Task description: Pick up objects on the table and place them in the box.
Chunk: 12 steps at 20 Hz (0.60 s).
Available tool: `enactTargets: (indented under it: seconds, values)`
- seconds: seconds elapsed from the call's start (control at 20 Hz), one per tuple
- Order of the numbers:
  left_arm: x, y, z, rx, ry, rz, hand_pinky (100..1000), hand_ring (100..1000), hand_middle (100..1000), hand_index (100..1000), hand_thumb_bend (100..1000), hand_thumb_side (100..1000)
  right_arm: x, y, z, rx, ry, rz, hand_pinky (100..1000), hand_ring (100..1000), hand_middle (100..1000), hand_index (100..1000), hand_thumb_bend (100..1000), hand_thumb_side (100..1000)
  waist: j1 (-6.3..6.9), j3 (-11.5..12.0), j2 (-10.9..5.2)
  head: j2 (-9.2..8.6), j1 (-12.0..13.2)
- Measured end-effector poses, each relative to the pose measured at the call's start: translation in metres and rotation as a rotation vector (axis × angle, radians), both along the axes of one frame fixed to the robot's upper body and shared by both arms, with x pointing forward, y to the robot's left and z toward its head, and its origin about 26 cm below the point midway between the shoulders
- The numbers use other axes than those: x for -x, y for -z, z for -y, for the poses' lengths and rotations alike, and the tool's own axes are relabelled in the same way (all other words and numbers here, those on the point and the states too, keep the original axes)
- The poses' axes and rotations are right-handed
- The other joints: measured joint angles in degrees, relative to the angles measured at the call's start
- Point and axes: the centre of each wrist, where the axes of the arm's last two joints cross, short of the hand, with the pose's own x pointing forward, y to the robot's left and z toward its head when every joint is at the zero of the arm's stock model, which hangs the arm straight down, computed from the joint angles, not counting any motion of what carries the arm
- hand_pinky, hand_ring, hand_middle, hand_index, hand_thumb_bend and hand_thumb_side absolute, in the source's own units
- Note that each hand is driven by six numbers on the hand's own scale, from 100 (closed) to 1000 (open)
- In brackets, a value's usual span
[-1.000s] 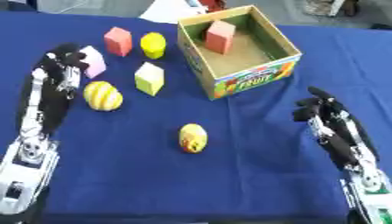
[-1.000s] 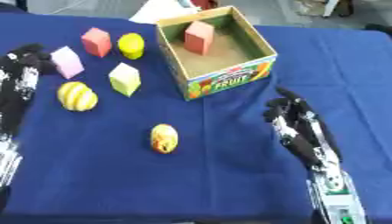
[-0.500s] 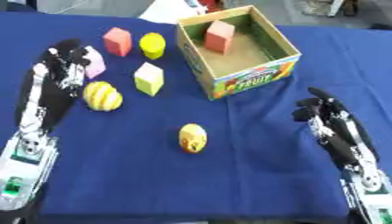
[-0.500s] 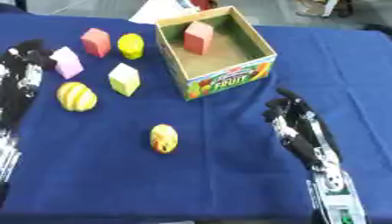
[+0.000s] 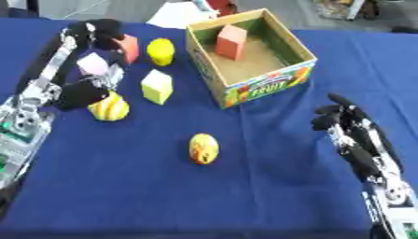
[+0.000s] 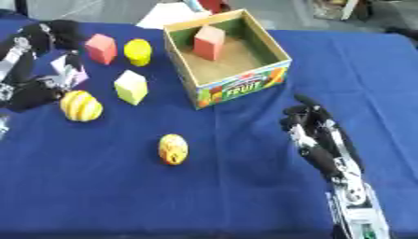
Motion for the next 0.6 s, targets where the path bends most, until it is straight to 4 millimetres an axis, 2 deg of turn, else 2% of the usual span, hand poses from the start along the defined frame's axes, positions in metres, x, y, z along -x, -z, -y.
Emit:
enactTargets:
  seconds: [0.3,0.6]
  values:
    - [-0.011,-0.031,0.042,-0.415,0.211,-0.044,783,722,713,883,114,228,0.002,0.003,0.000,0.005,-0.004,-0.007,645,643,659,903,100,426,0.11,-0.64,-0.42,0.00,-0.03]
    - [-0.019,-0.029,0.076,-0.751,0.355,-0.064,794,732,735,891,264,223,0.002,0.003,0.001,0.016,-0.014,-0.007,645,643,659,903,100,426,0.75,-0.77,-0.66,0.01,-0.44]
